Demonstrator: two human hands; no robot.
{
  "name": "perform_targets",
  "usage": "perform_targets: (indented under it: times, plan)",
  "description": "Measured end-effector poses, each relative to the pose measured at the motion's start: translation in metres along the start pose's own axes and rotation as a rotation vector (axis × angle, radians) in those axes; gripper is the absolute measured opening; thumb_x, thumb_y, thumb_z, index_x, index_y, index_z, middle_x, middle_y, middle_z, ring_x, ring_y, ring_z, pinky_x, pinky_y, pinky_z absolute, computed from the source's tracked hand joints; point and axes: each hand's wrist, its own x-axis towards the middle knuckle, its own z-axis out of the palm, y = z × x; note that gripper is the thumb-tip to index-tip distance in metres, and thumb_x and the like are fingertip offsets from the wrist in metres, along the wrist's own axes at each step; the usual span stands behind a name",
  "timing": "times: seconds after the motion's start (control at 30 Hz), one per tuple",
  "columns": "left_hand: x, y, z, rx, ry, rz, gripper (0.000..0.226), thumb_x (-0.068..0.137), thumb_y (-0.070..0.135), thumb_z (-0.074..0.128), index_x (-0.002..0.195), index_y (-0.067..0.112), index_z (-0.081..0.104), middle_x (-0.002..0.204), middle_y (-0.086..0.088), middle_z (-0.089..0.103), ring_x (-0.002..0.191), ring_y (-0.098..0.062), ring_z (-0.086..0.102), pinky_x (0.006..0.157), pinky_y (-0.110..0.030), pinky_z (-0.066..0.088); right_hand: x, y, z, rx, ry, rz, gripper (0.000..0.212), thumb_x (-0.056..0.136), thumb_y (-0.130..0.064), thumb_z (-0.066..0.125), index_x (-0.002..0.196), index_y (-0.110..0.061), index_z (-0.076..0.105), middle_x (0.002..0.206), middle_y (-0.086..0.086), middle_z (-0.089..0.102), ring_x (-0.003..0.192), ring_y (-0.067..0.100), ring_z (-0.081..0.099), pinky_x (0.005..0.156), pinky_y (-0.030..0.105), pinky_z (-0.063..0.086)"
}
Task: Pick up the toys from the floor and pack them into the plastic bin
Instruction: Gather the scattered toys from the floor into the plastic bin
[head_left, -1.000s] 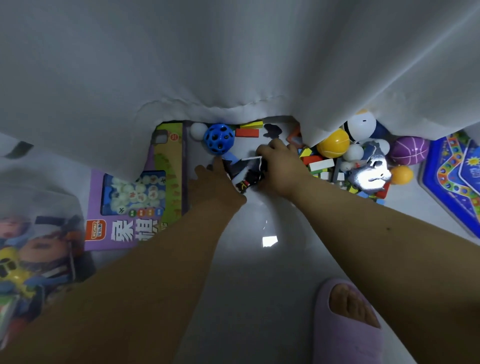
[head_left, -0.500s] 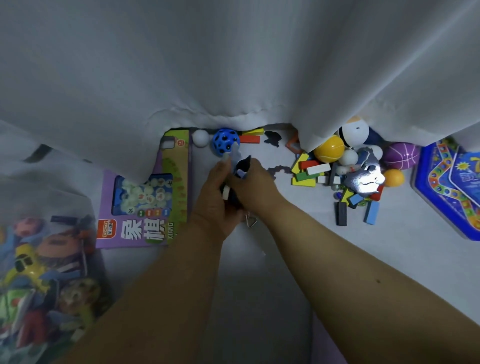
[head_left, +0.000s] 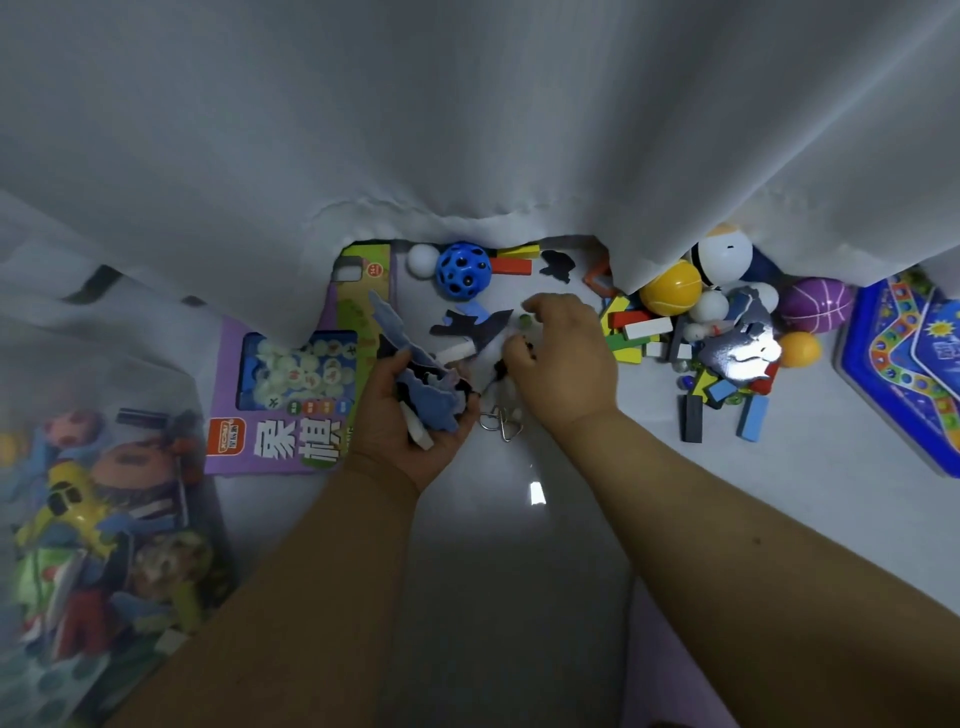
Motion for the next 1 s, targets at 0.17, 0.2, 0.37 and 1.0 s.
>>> perform_targets:
  times: [0.17,0.2,0.37,1.0]
  plan:
    - [-0.001,0.007,-0.018,-0.034,-0.042,-0.049,0.041,0.062,0.033,0.084,0.098,0.026,0.064,0.096,0.016,0.060,0.089,-0.011,0.063,0.063,-0.007,0.050,0.002,0.041,0.015,-0.244,-0.180,-0.138,0.081,0.070,-0.055,0.069,0.136,-0.017,0.043,0.136,0.008,0.045,0.125,0.027,0.041,0.104,0.036,0.034]
    - [0.001,0.007,-0.020,-0.054,-0.065,-0.060,0.058,0.045,0.029,0.093,0.095,0.023,0.063,0.090,0.011,0.060,0.084,-0.013,0.063,0.056,-0.011,0.052,0.001,0.042,0.020,-0.301,-0.228,-0.167,0.092,0.067,-0.062,0.069,0.142,-0.020,0.035,0.144,0.008,0.037,0.133,0.027,0.034,0.110,0.039,0.028]
    - [0.006,0.008,-0.032,-0.115,-0.157,-0.063,0.071,0.017,0.017,0.097,0.075,0.017,0.056,0.065,-0.001,0.051,0.053,-0.014,0.057,0.036,-0.018,0.046,0.014,0.031,0.042,-0.530,-0.449,-0.262,0.115,0.063,-0.080,0.056,0.149,-0.035,-0.005,0.159,0.005,0.000,0.147,0.028,-0.004,0.117,0.054,-0.004]
    - [0.002,0.014,-0.043,-0.090,-0.202,-0.131,0.048,0.022,0.018,0.098,0.058,0.011,0.068,0.058,-0.005,0.061,0.051,-0.016,0.063,0.036,-0.021,0.047,0.019,0.029,0.046,-0.714,-0.449,-0.404,0.075,0.077,-0.075,0.046,0.134,-0.026,0.036,0.130,0.012,0.038,0.116,0.031,0.039,0.081,0.042,0.046]
